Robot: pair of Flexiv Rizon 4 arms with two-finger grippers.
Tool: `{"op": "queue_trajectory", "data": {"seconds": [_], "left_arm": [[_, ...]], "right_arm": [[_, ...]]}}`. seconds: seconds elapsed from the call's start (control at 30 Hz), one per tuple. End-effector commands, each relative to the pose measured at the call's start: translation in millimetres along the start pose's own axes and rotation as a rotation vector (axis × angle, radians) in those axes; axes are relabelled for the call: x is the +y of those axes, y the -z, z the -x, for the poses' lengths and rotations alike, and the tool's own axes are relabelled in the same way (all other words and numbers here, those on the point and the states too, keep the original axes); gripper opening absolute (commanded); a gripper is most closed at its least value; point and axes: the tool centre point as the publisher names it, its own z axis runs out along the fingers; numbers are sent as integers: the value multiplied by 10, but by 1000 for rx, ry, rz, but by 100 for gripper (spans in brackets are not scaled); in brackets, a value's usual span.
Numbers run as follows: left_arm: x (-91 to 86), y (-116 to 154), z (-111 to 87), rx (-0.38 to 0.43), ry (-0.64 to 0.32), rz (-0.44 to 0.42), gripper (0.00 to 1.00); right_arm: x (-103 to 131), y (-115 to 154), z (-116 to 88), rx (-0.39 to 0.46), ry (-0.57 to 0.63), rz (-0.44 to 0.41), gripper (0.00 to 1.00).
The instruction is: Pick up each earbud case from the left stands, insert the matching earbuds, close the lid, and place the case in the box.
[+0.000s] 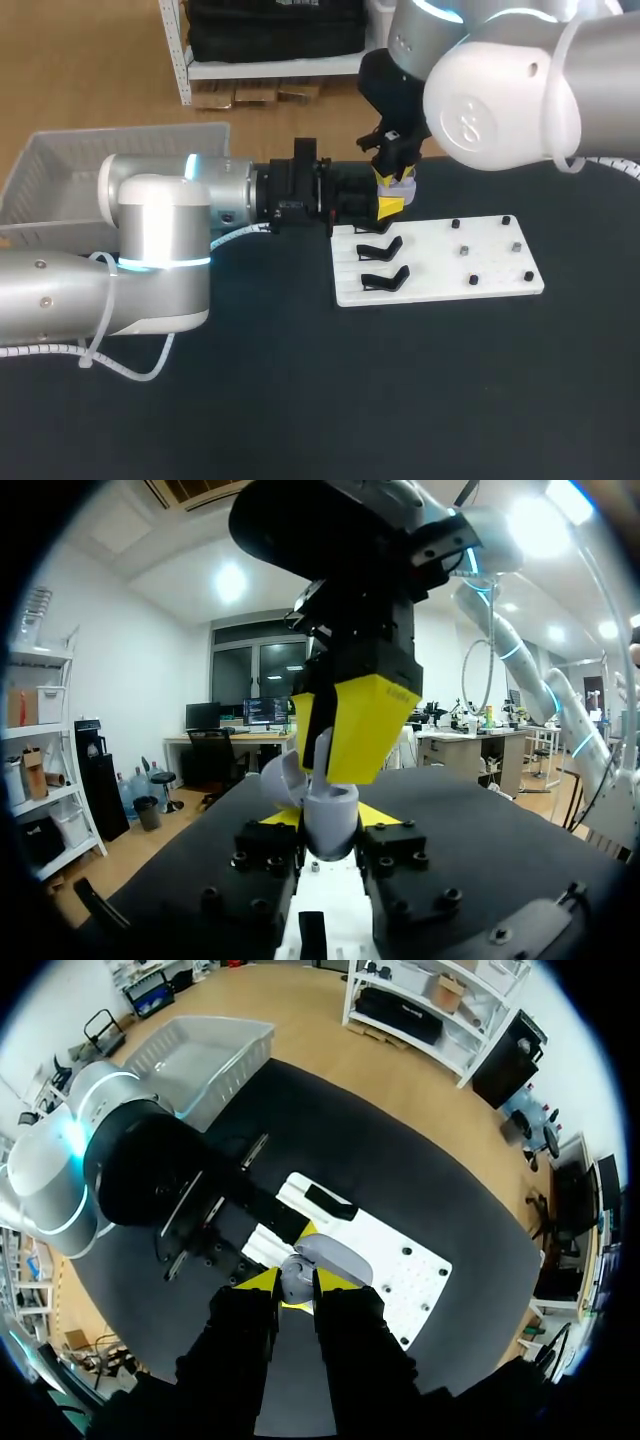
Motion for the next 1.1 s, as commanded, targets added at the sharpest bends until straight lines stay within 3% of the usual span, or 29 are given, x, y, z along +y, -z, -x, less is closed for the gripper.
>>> {"op": "queue_trajectory", "data": {"seconds": [0.03,0.2,0.27,0.63,0.73,1.1], "left_arm": [[-22,-7,0,-6,-5,9,0],[-22,-7,0,-6,-5,9,0],[-22,-7,0,-6,-5,9,0],[-22,-7,0,-6,-5,9,0],[-22,-7,0,-6,-5,9,0],[-22,-7,0,-6,-5,9,0]], "right_arm": [[10,-14,-7,0,1,-8,0],[19,-7,-16,-10,4,-13,1],[27,-1,-22,-13,5,-12,13],[31,5,-47,-11,1,-17,16],[29,7,-52,-9,0,-21,26],[32,29,-40,-12,-1,-26,25]]}}
